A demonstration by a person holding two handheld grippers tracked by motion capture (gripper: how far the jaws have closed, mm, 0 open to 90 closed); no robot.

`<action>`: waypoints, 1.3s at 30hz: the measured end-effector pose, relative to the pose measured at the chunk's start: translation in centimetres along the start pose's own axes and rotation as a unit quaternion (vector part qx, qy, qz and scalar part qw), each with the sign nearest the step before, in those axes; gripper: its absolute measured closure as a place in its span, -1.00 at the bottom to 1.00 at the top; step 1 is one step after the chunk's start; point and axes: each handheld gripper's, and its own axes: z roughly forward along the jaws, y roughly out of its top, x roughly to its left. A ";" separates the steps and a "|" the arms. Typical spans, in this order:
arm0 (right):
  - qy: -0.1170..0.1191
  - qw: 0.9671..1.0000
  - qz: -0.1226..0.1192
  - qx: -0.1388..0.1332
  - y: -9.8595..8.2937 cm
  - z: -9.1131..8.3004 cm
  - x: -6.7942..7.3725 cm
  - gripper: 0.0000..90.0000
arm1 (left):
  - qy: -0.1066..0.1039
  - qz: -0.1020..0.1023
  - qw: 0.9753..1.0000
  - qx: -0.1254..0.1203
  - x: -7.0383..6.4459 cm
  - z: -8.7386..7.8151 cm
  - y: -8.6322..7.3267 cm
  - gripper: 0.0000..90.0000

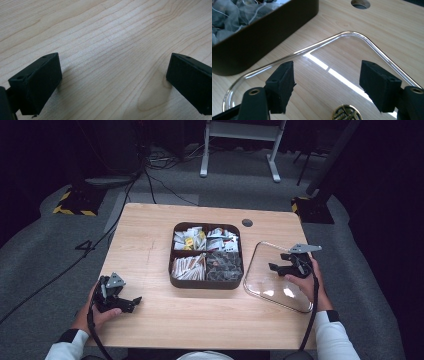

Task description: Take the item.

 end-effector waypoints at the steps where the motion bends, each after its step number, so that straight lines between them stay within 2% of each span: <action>1: -0.001 1.000 -0.004 -0.001 0.3 0.0 0.2 -0.36 | 0.000 0.000 1.000 0.000 0.0 0.0 0.0 -0.99; 20: 0.029 0.998 -0.049 -0.028 4.9 1.0 3.2 -0.32 | 0.002 -0.002 1.000 -0.002 -0.1 0.0 0.0 -0.99; 26: 0.036 0.997 -0.061 -0.030 6.2 1.6 4.0 -0.31 | 0.002 -0.002 1.000 -0.002 0.0 0.0 0.0 -0.99; 30: 0.037 0.997 -0.067 -0.032 7.0 2.2 4.5 -0.29 | 0.002 -0.002 1.000 -0.002 0.0 0.0 0.0 -0.99; 35: 0.053 0.996 -0.069 -0.029 8.1 3.4 5.3 -0.29 | 0.002 -0.002 1.000 -0.002 0.0 0.0 0.0 -0.99; 39: 0.053 0.996 -0.071 -0.027 9.0 4.2 5.8 -0.28 | 0.002 -0.002 1.000 -0.002 0.0 0.0 0.0 -0.99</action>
